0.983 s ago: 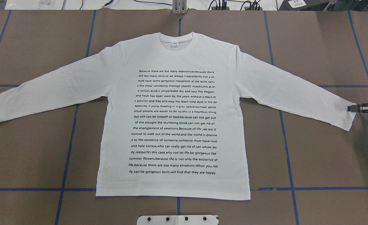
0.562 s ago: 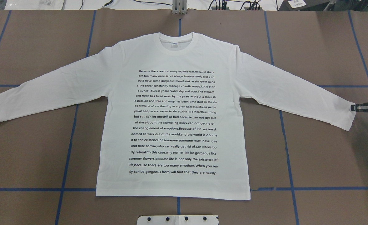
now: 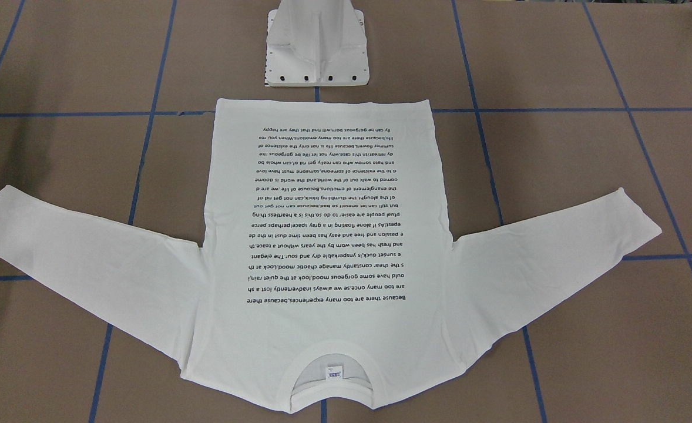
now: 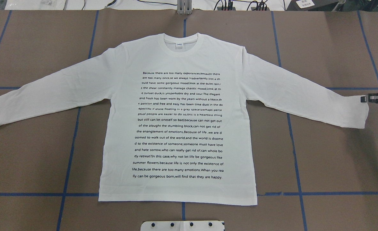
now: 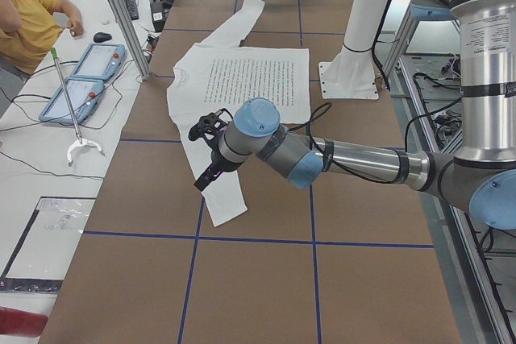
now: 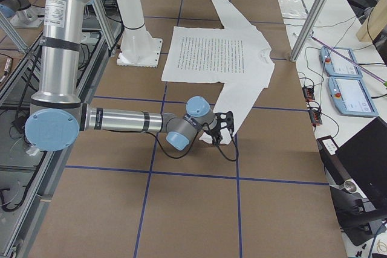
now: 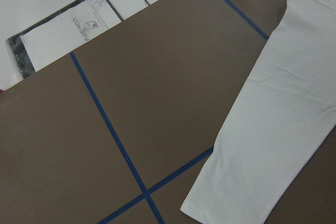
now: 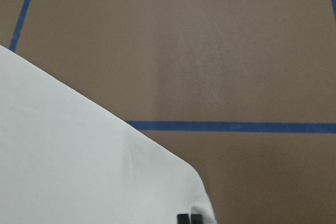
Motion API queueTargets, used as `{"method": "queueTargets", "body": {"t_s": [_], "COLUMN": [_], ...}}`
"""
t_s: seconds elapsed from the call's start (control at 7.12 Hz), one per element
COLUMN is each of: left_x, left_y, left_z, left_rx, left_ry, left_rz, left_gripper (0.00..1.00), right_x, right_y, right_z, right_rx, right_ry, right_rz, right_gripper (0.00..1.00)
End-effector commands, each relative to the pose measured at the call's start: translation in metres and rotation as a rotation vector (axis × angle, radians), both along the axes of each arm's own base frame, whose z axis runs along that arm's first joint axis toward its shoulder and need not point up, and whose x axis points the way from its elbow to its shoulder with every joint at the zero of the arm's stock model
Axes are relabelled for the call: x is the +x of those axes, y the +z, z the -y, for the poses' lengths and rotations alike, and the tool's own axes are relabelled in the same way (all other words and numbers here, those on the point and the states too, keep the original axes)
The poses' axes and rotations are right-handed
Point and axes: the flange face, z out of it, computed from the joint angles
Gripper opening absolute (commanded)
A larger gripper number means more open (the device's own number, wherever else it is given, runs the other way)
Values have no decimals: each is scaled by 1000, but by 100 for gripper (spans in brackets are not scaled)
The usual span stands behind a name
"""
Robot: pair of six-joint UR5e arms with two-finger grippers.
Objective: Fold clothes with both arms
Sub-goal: 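Move the right gripper down to the cuff of the sleeve nearest it, then grasp the cuff with the right gripper and fold the sleeve across the chest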
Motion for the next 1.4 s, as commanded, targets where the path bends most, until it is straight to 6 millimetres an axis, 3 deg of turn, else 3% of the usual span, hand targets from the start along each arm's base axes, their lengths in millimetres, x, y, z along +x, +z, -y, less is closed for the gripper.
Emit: {"method": "queueTargets", "body": {"t_s": [0.0, 0.14, 0.28, 0.56, 0.7, 1.12, 1.26], "left_x": [0, 0, 0, 0, 1, 1, 0], "left_y": [2, 2, 2, 4, 4, 5, 5], "left_z": [1, 1, 0, 0, 0, 0, 0], "left_rx": [-3, -3, 1, -2, -2, -6, -8], "left_ry": [1, 1, 1, 1, 2, 2, 2], "left_rz": [0, 0, 1, 0, 0, -1, -3], "left_gripper": [100, 100, 100, 100, 100, 100, 100], "right_x": [10, 1, -31, -124, -164, -312, -384], "right_y": [-120, -170, -215, -348, -410, -549, -560], "right_z": [6, 27, 53, 89, 105, 123, 124], "right_rx": [-55, -78, -75, -105, -147, -134, -61], "right_ry": [13, 29, 16, 3, 39, 138, 178], "right_rz": [-14, -33, -65, -188, -168, -126, -26], "right_gripper": [0, 0, 0, 0, 0, 0, 0]}}
